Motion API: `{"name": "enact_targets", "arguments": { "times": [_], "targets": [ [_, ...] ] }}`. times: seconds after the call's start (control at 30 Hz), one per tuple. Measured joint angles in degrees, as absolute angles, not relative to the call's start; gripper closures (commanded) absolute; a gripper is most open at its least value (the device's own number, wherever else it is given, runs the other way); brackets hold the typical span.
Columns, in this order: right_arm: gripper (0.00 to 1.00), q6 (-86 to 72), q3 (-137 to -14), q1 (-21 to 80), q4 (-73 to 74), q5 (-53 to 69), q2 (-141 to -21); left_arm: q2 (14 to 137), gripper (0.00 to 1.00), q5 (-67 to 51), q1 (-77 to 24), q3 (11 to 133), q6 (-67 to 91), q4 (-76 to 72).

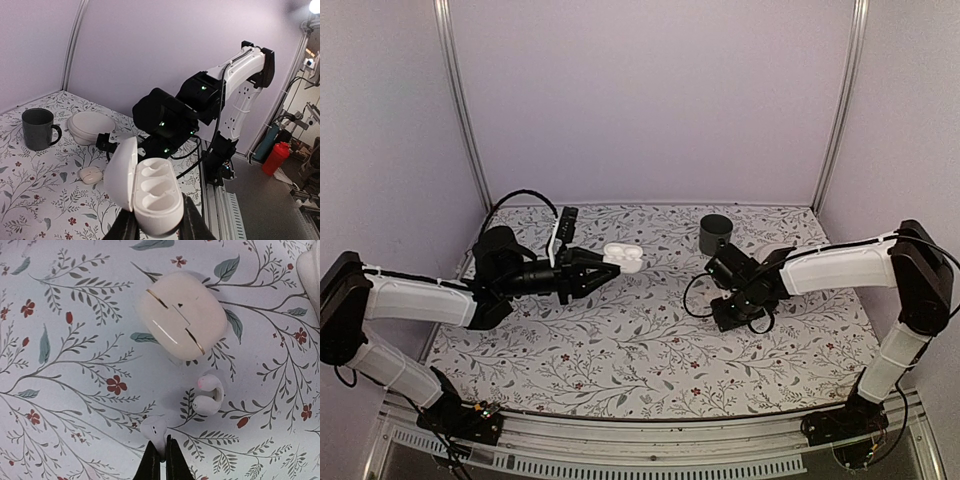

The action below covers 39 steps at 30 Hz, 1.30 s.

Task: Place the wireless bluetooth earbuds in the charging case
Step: Pick up the right earbud from the center of the board, then insert the right earbud into the right side groove of the charging case.

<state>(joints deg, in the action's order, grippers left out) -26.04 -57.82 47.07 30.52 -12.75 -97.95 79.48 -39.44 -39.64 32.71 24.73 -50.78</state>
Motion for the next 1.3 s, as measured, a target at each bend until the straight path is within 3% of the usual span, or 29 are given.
{"name": "enact_targets", "arguments": {
  "times": [0.5,0.9,1.3],
  "targets": [
    [0.97,-10.9,-59.2,50.3,28.2,8.0,-67.8,81.4,1.0,-44.3,-40.1,35.0,5.7,-48.7],
    [0.97,-3.8,-75.8,60.4,31.9,13.5,-75.9,80.9,1.0,-41.8,-47.3,34.3,-13.3,-43.2],
    [0.98,0.2,-78.5,62.5,35.9,15.1,-81.1,80.8,1.0,-42.5,-48.4,34.8,-15.0,-42.4]
  ]
}}
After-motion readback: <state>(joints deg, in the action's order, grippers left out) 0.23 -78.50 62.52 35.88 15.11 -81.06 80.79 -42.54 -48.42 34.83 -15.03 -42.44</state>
